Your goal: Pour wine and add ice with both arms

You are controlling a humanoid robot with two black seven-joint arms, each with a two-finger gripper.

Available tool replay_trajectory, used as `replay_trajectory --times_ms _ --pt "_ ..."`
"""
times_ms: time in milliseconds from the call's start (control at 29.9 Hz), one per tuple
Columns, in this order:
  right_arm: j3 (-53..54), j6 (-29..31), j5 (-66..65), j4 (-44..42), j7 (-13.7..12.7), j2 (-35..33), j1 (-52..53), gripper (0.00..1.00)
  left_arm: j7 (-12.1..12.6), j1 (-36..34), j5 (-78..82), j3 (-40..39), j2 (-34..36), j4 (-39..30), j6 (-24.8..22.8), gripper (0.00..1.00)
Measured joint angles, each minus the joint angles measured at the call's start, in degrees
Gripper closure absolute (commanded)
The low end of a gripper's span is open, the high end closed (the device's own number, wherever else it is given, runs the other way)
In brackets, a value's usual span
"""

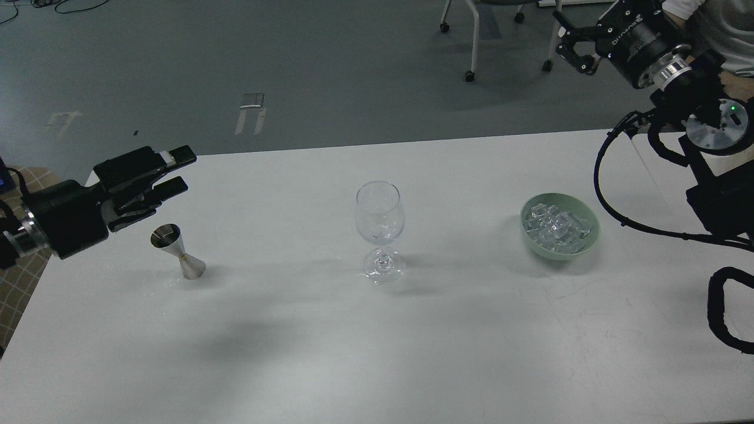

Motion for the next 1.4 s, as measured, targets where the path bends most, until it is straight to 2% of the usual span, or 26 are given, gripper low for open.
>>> replay_trajectory --times_ms 267,468,568,702,835,902,1002,1203,1403 --pt "0.4 0.0 -0.1 -0.1 0.1 -0.1 0.0 0.0 -1.9 2.9 16.5 3.8 3.7 0.0 4.6 0.09" --pt "0.4 0.0 -0.1 -0.1 0.2 -0.1 0.0 0.0 -3.5 3.9 18.7 7.6 7.2 -0.3 12.3 0.09" --pt "0.4 0.0 -0.1 -0.1 0.2 -0.2 0.0 0.0 -4.8 3.9 18.2 8.1 8.1 -0.5 13.8 0.09" --pt "0.4 0.0 -0.1 -0.1 0.2 -0.4 0.0 0.0 -4.7 3.9 10.1 7.6 7.9 -1.4 14.4 0.05" --pt "0.4 -0.1 -0.1 -0.1 0.2 -0.5 0.0 0.0 -1.4 3.8 -11.6 7.5 7.7 -1.5 14.3 0.04" --pt "0.4 -0.1 -0.1 -0.1 0.2 -0.5 0.0 0.0 -0.1 3.7 -20.7 7.5 7.6 -1.1 13.7 0.04" --pt "0.4 -0.1 -0.1 -0.1 0.1 -0.6 0.0 0.0 0.0 3.7 -34.2 7.4 7.7 0.5 10.6 0.04" --pt "0.4 -0.1 -0.1 -0.1 0.1 -0.6 0.0 0.0 -5.1 3.9 -55.0 7.3 7.7 10.1 -2.4 0.02" --pt "0.4 -0.1 -0.1 -0.1 -0.1 -0.5 0.0 0.0 -5.7 3.9 -60.2 7.4 4.2 18.1 -4.6 0.09"
